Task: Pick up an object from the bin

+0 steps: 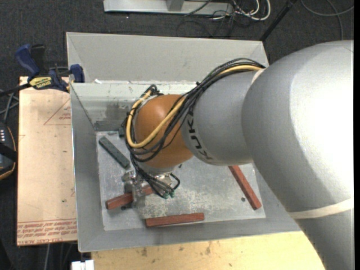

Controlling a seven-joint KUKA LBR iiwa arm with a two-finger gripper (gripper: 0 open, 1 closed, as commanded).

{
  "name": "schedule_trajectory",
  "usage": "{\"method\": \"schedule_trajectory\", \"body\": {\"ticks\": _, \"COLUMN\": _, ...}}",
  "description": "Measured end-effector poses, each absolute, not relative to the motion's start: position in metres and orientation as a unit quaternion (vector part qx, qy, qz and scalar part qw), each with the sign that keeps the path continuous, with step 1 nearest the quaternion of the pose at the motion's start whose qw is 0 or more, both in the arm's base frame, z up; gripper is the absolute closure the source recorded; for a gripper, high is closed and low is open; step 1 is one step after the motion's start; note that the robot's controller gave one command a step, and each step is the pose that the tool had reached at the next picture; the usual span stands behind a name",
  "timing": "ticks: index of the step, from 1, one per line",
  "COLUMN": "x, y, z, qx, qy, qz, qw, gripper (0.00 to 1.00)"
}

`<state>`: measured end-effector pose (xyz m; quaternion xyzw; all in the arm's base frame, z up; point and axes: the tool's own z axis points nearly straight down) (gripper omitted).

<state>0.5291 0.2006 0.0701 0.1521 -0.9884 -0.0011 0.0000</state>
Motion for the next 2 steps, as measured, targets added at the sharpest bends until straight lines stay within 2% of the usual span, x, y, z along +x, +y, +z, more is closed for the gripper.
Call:
{"method": "schedule_trajectory", "body": {"ticks": 1, "x": 0.5239, "y": 0.2006, "z": 0.2063, "qx": 0.172, "qy": -0.985, "qz": -0.001, "qw": -0.001, "gripper": 1.0}}
{"method": "schedule_trajectory", "body": {"ticks": 2, "x": 0.5238, "y": 0.2005, "z": 0.2061, "qx": 0.172, "qy": -0.985, "qz": -0.001, "qw": -0.001, "gripper": 1.0}}
